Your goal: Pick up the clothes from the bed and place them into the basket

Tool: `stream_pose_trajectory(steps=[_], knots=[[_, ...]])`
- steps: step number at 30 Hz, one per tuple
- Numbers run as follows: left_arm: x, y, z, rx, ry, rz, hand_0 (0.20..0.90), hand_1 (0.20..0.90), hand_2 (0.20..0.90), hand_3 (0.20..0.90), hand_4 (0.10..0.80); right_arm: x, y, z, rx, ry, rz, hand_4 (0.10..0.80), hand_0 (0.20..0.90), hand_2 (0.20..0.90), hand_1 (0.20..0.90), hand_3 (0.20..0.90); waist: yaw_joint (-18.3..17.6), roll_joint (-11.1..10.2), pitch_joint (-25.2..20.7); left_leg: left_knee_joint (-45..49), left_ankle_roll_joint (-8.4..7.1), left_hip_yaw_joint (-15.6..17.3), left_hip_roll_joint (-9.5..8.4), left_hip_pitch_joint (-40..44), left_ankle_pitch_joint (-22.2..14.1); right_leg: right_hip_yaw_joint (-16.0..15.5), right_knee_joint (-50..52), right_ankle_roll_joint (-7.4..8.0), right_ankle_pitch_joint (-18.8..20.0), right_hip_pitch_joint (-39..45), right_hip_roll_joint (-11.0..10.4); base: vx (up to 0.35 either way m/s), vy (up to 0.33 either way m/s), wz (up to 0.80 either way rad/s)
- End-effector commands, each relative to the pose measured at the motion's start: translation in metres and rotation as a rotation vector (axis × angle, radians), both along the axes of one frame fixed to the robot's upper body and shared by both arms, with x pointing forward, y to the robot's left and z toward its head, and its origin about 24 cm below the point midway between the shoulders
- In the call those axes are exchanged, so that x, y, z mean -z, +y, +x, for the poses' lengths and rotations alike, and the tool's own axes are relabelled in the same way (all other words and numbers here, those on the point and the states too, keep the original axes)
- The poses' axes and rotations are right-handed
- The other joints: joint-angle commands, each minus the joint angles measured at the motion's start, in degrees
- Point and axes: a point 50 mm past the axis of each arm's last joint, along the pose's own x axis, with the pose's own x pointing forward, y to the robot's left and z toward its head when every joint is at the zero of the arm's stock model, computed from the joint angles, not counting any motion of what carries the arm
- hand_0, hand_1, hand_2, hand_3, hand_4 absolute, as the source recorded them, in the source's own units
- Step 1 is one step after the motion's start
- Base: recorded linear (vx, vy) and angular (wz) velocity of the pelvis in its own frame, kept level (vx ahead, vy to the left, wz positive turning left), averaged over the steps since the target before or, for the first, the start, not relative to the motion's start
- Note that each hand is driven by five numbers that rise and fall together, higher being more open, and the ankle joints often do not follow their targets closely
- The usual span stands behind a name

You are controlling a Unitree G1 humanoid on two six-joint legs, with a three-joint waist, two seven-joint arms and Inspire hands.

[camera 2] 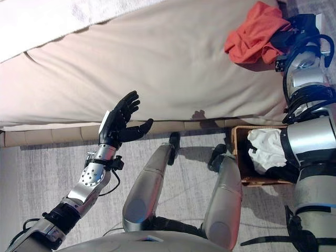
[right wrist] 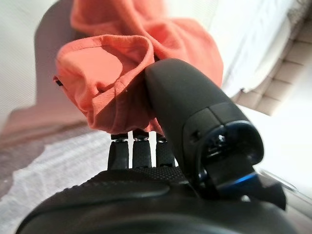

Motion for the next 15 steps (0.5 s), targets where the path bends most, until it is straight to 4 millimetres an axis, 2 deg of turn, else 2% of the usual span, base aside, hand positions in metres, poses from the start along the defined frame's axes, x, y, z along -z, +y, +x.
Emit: stream_pose_trajectory(steps=[1, 4, 6, 8, 10, 12, 15], knots=[[-0.029, 0.007, -0.002, 0.011, -0.180, -0.016, 0.900, 0.900, 0.900, 0.900, 0.800, -0.073, -0.010, -0.021, -0.015, -0.276, -0.048, 0.100, 0.300, 0.300, 0.300, 0.200, 1.80, -2.52, -7.40, 0.96, 1.58, 3.60, -1.35, 2.65, -3.98, -4.62, -3.08, -3.00, -3.76, 9.89, 2.73, 0.091, 0.030, -0.07], [-0.025, 0.006, -0.001, 0.008, -0.161, 0.002, 0.900, 0.900, 0.900, 0.900, 0.800, -0.075, -0.016, -0.025, -0.014, -0.276, -0.049, 0.100, 0.300, 0.300, 0.300, 0.200, 1.83, -4.40, -10.20, -2.77, 1.52, 3.50, -0.61, 8.02, -4.46, -5.52, -8.17, -2.72, -3.10, 16.12, 2.97, 0.129, 0.016, -0.07], [-0.020, 0.007, -0.001, 0.002, -0.127, 0.015, 0.900, 0.900, 0.900, 0.900, 0.800, -0.074, -0.020, -0.028, -0.025, -0.265, -0.039, 0.100, 0.300, 0.300, 0.300, 0.200, 1.48, -5.94, -12.77, -6.61, 1.23, 3.84, 0.23, 12.57, -3.98, -5.77, -12.92, -2.07, -2.25, 20.92, 3.88, 0.162, 0.000, -0.08], [-0.013, 0.007, -0.002, 0.005, -0.091, 0.025, 0.900, 0.900, 0.900, 0.900, 0.800, -0.073, -0.024, -0.030, -0.037, -0.252, -0.037, 0.100, 0.300, 0.300, 0.300, 0.200, 1.00, -7.18, -15.15, -11.05, 1.26, 4.69, 0.75, 16.17, -1.81, -6.46, -18.21, -1.71, 0.19, 24.61, 4.53, 0.087, 0.026, -0.20], [-0.004, 0.006, -0.004, 0.017, -0.049, 0.031, 0.900, 0.900, 0.900, 0.900, 0.800, -0.072, -0.025, -0.031, -0.058, -0.244, -0.038, 0.100, 0.300, 0.300, 0.300, 0.200, 0.25, -8.44, -17.79, -15.29, 1.07, 5.40, 1.11, 20.30, -1.29, -5.71, -22.91, -0.84, 1.47, 28.16, 5.40, 0.105, 0.027, -0.17], [0.000, 0.005, -0.005, 0.030, -0.034, 0.038, 0.900, 0.900, 0.900, 0.900, 0.800, -0.073, -0.026, -0.032, -0.070, -0.246, -0.042, 0.100, 0.300, 0.300, 0.300, 0.200, -0.26, -8.84, -18.95, -17.12, 1.04, 5.89, 1.29, 21.93, -1.11, -5.30, -24.55, -0.40, 2.09, 29.32, 5.71, 0.069, 0.038, -0.06], [0.008, -0.001, -0.006, 0.063, 0.004, 0.060, 0.900, 0.900, 0.900, 0.900, 0.800, -0.074, -0.029, -0.036, -0.106, -0.248, -0.075, 0.100, 0.300, 0.300, 0.300, 0.200, -2.41, -9.51, -22.82, -23.00, 0.96, 7.28, 1.70, 26.19, 0.10, -3.00, -29.57, 0.99, 4.82, 32.09, 6.53, 0.005, 0.077, -0.16]])
